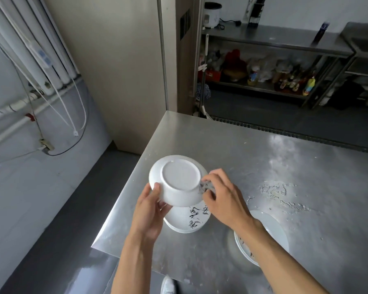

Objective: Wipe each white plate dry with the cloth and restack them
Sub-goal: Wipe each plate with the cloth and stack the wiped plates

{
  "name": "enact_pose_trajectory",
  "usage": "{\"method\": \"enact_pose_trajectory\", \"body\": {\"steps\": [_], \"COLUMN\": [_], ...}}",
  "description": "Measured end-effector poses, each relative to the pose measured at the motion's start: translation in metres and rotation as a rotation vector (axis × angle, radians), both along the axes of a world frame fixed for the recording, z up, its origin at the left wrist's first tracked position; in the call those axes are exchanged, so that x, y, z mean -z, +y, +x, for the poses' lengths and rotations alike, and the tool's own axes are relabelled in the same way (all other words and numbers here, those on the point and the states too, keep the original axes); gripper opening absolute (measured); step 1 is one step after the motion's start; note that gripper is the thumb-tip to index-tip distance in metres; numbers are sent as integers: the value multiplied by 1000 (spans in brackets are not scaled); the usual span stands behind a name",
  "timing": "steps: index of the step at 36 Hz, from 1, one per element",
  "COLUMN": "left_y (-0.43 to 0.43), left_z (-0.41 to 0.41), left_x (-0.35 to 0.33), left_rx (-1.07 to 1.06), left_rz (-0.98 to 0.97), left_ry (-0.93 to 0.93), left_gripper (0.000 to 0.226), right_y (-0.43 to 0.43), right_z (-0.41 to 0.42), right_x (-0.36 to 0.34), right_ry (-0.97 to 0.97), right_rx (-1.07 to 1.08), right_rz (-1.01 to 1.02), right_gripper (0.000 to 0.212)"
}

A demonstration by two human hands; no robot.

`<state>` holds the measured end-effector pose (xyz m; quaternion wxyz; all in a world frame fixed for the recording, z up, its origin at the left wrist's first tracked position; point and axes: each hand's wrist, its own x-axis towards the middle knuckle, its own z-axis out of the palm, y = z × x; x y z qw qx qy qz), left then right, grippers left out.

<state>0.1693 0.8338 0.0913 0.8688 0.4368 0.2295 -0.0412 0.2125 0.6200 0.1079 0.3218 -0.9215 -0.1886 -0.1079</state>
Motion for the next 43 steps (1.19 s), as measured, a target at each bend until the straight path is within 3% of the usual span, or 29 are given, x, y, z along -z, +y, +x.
{"method": "enact_pose_trajectory", "body": {"steps": [6, 11, 17, 20, 23, 27, 28, 33, 37, 43], "left_y": [-6, -19, -29, -34, -38, -45, -47, -56, -65, -82], "left_z": [6, 7, 5, 4, 0, -6, -7, -15, -15, -13], "left_x": [-4, -6, -2, -2, 2, 6, 7, 21, 32, 41], "left_rx": [-104, -125, -58, 5, 82, 89, 112, 245, 274, 294], "left_rz": [-135, -181, -180, -92, 145, 379, 400, 501, 567, 466], "left_ry": [90, 190, 213, 239, 258, 146, 125, -5, -109, -134], "left_gripper": [25, 18, 11, 26, 44, 22, 14, 48, 59, 56], "right_y": [-7, 1, -13, -20, -27, -38, -41, -57, -75, -115], "right_z": [-7, -8, -2, -3, -3, -3, -3, -2, -5, -13], "right_x": [14, 22, 18, 16, 13, 11, 12, 16, 17, 25], "right_ry": [-135, -328, -383, -309, -204, -103, -79, 117, 319, 443], "right_rx": [-59, 10, 114, 139, 187, 280, 306, 414, 415, 420], "right_rz": [-242, -261, -253, -280, -233, -118, -104, 11, 195, 306], "right_gripper": [56, 27, 18, 15, 10, 4, 9, 34, 30, 18]}}
